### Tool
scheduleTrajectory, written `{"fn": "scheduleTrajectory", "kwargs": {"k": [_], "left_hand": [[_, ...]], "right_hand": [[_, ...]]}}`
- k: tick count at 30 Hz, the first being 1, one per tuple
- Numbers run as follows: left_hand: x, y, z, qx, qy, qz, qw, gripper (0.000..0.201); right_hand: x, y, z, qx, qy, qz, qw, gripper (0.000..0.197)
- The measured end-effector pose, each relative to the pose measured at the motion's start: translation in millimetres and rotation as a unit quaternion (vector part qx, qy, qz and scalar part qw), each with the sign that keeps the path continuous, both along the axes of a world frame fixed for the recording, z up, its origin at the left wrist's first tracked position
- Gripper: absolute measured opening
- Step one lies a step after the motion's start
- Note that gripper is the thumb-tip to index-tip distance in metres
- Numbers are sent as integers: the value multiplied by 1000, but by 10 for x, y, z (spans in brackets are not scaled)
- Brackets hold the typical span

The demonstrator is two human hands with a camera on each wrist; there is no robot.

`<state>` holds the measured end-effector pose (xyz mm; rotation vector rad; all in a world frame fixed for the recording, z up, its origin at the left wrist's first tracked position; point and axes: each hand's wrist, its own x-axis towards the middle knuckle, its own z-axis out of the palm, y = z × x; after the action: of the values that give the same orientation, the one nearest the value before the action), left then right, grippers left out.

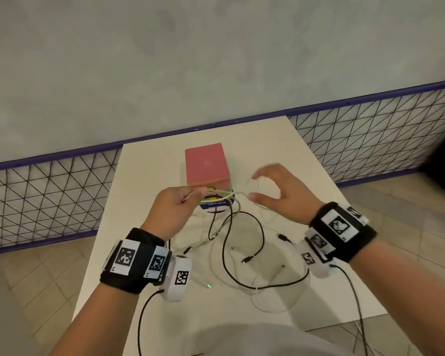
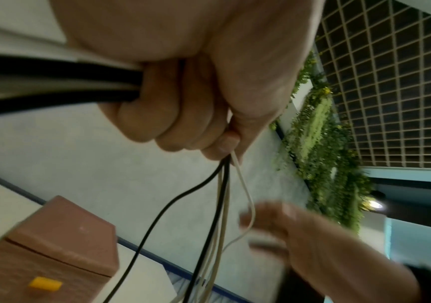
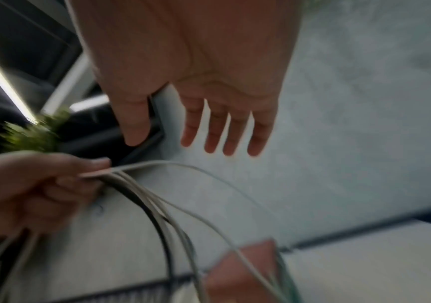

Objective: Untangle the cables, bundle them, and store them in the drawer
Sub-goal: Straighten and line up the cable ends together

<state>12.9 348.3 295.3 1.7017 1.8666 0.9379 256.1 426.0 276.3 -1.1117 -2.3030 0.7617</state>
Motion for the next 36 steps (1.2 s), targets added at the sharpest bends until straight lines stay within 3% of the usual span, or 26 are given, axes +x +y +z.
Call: {"fn": "scheduleTrajectory", "kwargs": {"k": [1,2,5,7,11,13,16,19,21,23,26,29,32,33,35,36], "left_hand": [[62,2,14,3,4,-25,1000,52],[130,-2,44,8,3,-47,999,51],[246,-9,151,36,-10,-86,996,45],[208,-22,246,59,-15,-73,995,45],[-10,-31,276,86,-17,-4,996,51],[-71,-69,264,87,-3,4,996,52],[-343,-95,286,95,-88,103,986,47],[-642,-187,383,108,-133,156,973,57],[-702,-229,448,122,-171,178,961,44],[-687,-215,457,131,-198,187,953,36],[-634,-133,391,129,-183,172,959,49],[-572,-67,311,123,-185,154,963,52],[-535,-25,250,118,-176,157,965,54],[-519,-19,228,116,-168,152,967,53],[-460,-12,187,108,-137,134,976,53],[-415,-6,159,99,-109,124,981,56]], "right_hand": [[-148,-33,152,31,27,27,999,47],[-287,-54,284,7,46,58,997,47],[-595,-88,411,-215,77,147,963,29],[-596,-56,331,-298,95,146,939,45],[-350,104,89,-372,165,95,909,46],[-219,185,-68,-342,135,71,927,48],[121,337,-388,-263,51,-56,962,51],[586,478,-746,-195,-81,-155,965,47],[770,496,-910,-181,-145,-193,953,44],[839,471,-1016,-196,-149,-224,943,41],[831,473,-1115,-167,-150,-267,937,38],[767,470,-1072,-138,-94,-298,940,39],[677,486,-988,-143,-72,-274,948,26],[630,466,-949,-160,-95,-248,951,34],[522,408,-841,-154,-201,-172,952,95],[429,382,-762,-117,-226,-139,957,114]]}}
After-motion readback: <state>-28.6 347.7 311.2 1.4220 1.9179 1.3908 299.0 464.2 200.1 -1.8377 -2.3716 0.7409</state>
